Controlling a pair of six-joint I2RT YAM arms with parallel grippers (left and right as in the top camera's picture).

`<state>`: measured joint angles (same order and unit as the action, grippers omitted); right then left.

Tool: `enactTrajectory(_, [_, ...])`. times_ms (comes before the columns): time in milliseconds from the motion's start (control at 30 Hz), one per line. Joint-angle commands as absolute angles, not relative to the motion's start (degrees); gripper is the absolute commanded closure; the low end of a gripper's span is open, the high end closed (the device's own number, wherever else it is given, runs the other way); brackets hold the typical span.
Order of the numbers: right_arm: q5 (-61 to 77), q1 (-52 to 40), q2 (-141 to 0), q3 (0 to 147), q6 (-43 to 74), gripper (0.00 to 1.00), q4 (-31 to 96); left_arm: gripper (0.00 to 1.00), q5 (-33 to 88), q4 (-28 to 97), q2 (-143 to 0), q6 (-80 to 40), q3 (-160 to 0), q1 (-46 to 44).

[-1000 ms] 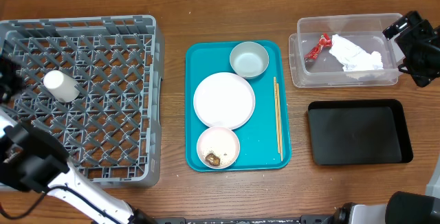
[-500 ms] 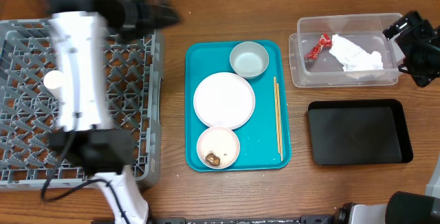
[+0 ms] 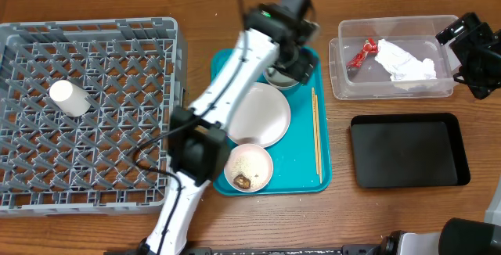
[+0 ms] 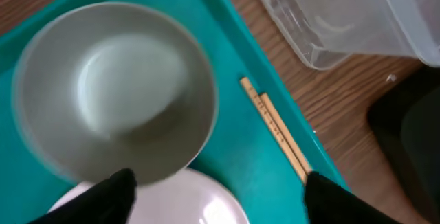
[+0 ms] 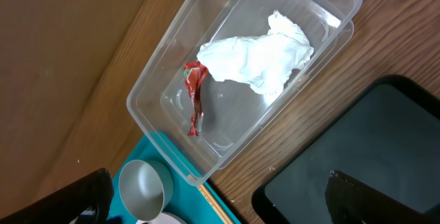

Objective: Sort waste into correct bins and load items into the dishwasher
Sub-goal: 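Reach the left gripper to the teal tray and grasp the grey bowl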

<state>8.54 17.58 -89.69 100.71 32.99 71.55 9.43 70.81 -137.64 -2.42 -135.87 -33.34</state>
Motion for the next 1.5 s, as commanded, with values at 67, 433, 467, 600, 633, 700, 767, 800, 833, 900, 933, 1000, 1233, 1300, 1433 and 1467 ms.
enactTrajectory(67, [7.97,17.76,-89.76,101.32,33.17,0.0,71.2,0.33,2.28,68.2,-143.0,1.06,-136.0,-36.93])
enactTrajectory(433, [7.97,17.76,-89.76,101.32,33.17,0.0,71.2,0.41,-1.76,67.22,-144.03,-0.4,-135.98,-36.23])
enactTrajectory(467, [7.94,17.76,-89.76,101.32,33.17,0.0,71.2,0.44,-1.23,67.26,-144.03,-0.43,-135.72,-36.23])
enactTrajectory(600, [7.97,17.76,-89.76,101.32,33.17,0.0,71.2,0.48,1.08,66.92,-144.07,-0.4,-134.32,-36.42])
enactTrajectory(633, [7.97,17.76,-89.76,101.32,33.17,0.0,71.2,0.49,1.1,66.67,-144.07,-0.43,-133.99,-36.51])
enactTrajectory(700, [7.97,17.76,-89.76,101.32,33.17,0.0,71.2,0.55,1.08,66.61,-144.07,-0.8,-133.95,-36.56])
enactTrajectory(767, [7.97,17.76,-89.76,101.32,33.17,0.0,71.22,0.66,1.1,66.37,-144.07,-2.11,-133.95,-36.56])
enactTrajectory(800, [7.94,17.76,-89.76,101.32,33.17,0.0,71.2,0.69,1.08,66.35,-144.07,-2.59,-133.95,-36.53])
enactTrajectory(833, [7.97,17.76,-89.76,101.32,33.17,0.0,71.22,0.73,1.08,66.46,-144.07,-2.81,-133.95,-36.34])
enactTrajectory(900, [7.97,17.76,-89.76,101.32,33.17,0.0,71.22,0.73,1.08,66.76,-144.09,-2.79,-133.88,-36.16])
enactTrajectory(933, [7.97,17.76,-89.76,101.32,33.17,0.0,71.2,0.72,1.1,66.83,-144.09,-2.79,-133.86,-36.14])
enactTrajectory(1000, [7.97,17.76,-89.76,101.32,33.17,0.0,71.22,0.71,1.37,66.96,-144.09,-2.81,-133.86,-36.14])
enactTrajectory(1233, [7.97,17.76,-89.76,101.32,33.17,0.0,71.22,0.63,1.54,66.76,-144.11,-2.79,-133.23,-36.36])
enactTrajectory(1300, [7.94,17.76,-89.76,101.32,33.17,0.0,71.2,0.64,1.56,66.76,-144.11,-2.79,-132.84,-36.4])
enactTrajectory(1433, [7.97,17.76,-89.76,101.32,33.17,0.0,71.22,0.65,1.54,66.85,-144.11,-2.81,-132.29,-36.4])
enactTrajectory(1467, [7.97,17.76,-89.76,101.32,33.17,0.0,71.22,0.65,1.54,66.74,-144.11,-2.81,-132.2,-36.4])
